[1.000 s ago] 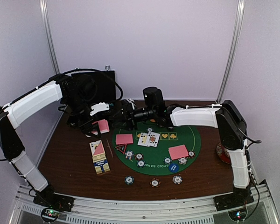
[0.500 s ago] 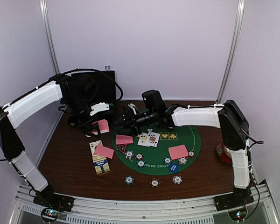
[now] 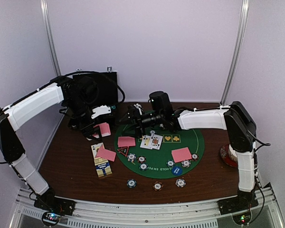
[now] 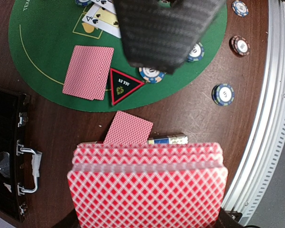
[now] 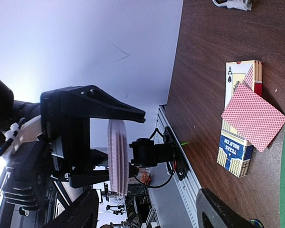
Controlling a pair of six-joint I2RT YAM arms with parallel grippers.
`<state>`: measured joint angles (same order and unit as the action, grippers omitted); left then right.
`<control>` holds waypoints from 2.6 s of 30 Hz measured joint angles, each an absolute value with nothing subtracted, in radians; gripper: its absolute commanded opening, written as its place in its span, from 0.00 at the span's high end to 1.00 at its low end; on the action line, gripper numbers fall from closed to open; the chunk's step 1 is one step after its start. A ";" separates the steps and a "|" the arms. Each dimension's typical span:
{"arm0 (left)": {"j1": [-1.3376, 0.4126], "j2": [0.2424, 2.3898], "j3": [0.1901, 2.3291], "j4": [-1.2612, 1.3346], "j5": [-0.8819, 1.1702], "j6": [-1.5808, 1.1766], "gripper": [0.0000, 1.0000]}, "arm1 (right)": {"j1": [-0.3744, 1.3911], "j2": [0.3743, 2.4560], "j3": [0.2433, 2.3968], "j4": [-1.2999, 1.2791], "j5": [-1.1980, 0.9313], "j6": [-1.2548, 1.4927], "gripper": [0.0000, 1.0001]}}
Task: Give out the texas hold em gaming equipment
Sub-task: Pick up the poker card from the face-down deck piles.
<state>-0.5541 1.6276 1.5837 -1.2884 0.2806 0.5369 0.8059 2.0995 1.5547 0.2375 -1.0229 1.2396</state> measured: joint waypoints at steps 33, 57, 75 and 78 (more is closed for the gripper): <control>-0.550 1.628 1.611 -1.292 0.314 0.530 0.97 | 0.908 2.281 1.823 0.282 -1.034 1.327 0.35; -0.551 1.633 1.610 -1.306 0.311 0.531 0.97 | 0.844 2.173 1.674 0.308 -1.027 1.324 0.70; -0.551 1.634 1.610 -1.309 0.298 0.531 0.98 | 0.844 2.132 1.662 0.340 -1.028 1.363 1.00; -0.551 1.634 1.610 -1.309 0.296 0.531 0.98 | 0.842 2.131 1.662 0.325 -1.032 1.348 1.00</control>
<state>-0.5507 1.6337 1.6104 -1.3087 0.2958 0.5312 0.8421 2.1311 1.6615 0.3252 -1.0321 1.3479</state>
